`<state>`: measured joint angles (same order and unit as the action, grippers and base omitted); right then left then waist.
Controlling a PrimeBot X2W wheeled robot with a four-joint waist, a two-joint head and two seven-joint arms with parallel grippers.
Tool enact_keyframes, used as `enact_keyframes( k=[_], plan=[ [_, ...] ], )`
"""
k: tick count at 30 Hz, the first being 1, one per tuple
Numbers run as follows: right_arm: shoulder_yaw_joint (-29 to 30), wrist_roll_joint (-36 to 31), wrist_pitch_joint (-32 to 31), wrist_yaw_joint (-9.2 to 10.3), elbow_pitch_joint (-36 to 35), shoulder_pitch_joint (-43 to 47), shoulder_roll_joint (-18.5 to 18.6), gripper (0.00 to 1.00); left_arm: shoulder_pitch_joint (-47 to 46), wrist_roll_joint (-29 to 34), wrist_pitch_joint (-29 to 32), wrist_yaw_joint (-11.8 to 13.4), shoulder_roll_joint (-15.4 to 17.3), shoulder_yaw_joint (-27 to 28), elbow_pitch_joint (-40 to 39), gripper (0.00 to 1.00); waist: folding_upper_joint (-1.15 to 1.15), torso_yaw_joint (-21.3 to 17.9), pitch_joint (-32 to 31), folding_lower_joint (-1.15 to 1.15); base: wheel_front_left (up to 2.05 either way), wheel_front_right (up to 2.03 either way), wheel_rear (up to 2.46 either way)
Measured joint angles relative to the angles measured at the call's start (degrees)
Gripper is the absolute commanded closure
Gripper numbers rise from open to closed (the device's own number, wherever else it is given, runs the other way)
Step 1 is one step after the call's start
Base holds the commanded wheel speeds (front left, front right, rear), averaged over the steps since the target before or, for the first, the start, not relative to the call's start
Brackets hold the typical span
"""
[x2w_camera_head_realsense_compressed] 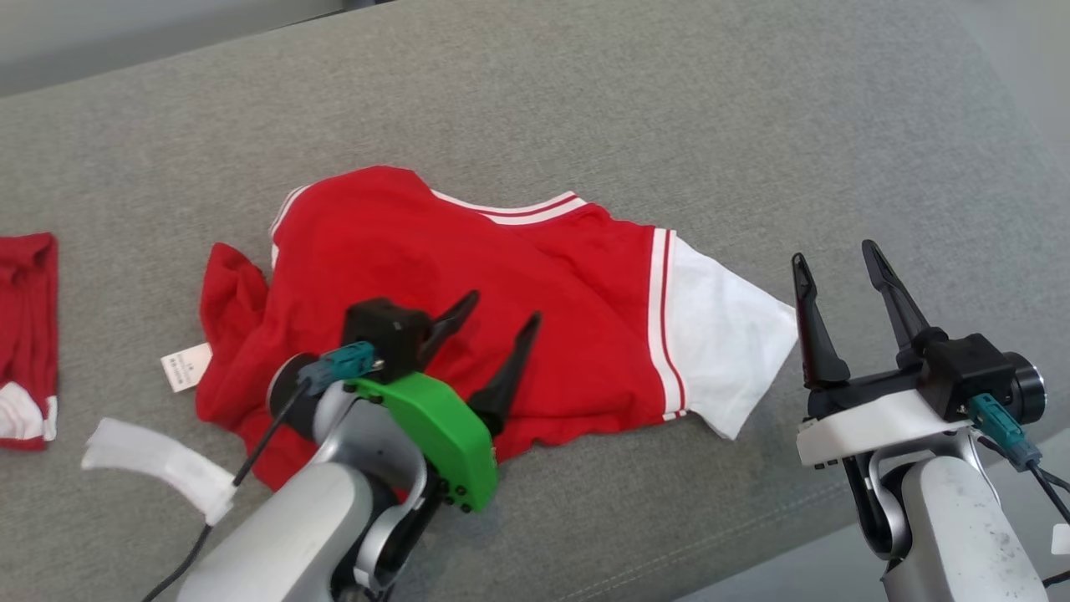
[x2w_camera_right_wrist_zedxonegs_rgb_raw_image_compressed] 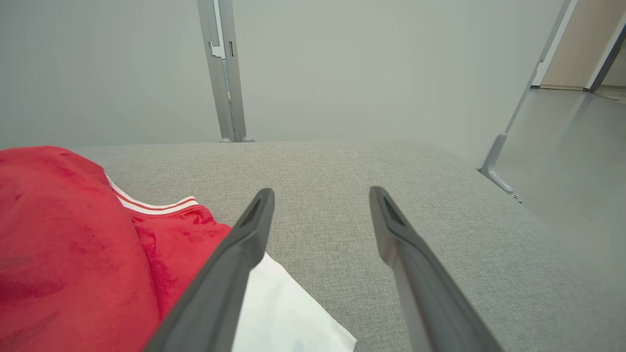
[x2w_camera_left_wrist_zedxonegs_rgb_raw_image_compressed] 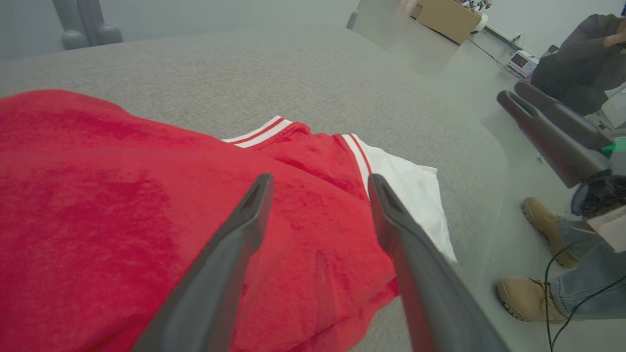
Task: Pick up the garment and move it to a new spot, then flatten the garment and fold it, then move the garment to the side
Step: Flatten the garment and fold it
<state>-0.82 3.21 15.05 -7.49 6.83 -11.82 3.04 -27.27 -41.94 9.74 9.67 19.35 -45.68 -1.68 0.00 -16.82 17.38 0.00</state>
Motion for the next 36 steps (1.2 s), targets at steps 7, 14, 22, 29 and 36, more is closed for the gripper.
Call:
enact_keyframes(
  k=[7, 14, 22, 29, 36],
  plan=[
    [-1.49, -0.23, 0.00, 0.00, 0.69, 0.17, 1.23, 0.00, 2.71, -1.48, -0.12, 2.48, 4.26, 3.55, 3.15, 0.00, 0.00, 5.01, -2.20, 0.00, 0.00, 0.00, 0.00],
    [-3.52, -0.03, 0.00, 0.00, 1.47, -0.28, 1.21, 0.00, 0.71, -0.40, 1.38, 4.04, 5.17, 3.98, 12.49, 0.00, 0.00, 6.74, -3.89, 0.00, 0.00, 0.00, 0.00],
    [-3.58, 0.18, 0.00, 0.00, 1.76, -0.15, 1.14, 0.00, -1.70, 0.33, 2.18, 4.46, 6.27, 4.13, 19.62, 0.00, 0.00, 4.54, -3.21, 0.00, 0.00, 0.00, 0.00],
    [-3.65, 0.47, 0.00, 0.00, 1.58, -0.20, 0.94, 0.00, -3.86, -0.80, 7.39, 0.45, 6.97, 2.13, 25.21, 0.55, 0.00, 2.43, -1.75, 0.00, 0.00, 0.00, 0.00],
    [-3.10, 0.68, 0.00, 0.00, 1.42, -0.26, 0.68, 0.00, -8.14, 1.74, 3.97, -1.54, 7.72, 1.92, 24.52, 1.00, 0.00, 0.93, 0.08, 0.00, 0.00, 0.00, 0.00]
  ],
)
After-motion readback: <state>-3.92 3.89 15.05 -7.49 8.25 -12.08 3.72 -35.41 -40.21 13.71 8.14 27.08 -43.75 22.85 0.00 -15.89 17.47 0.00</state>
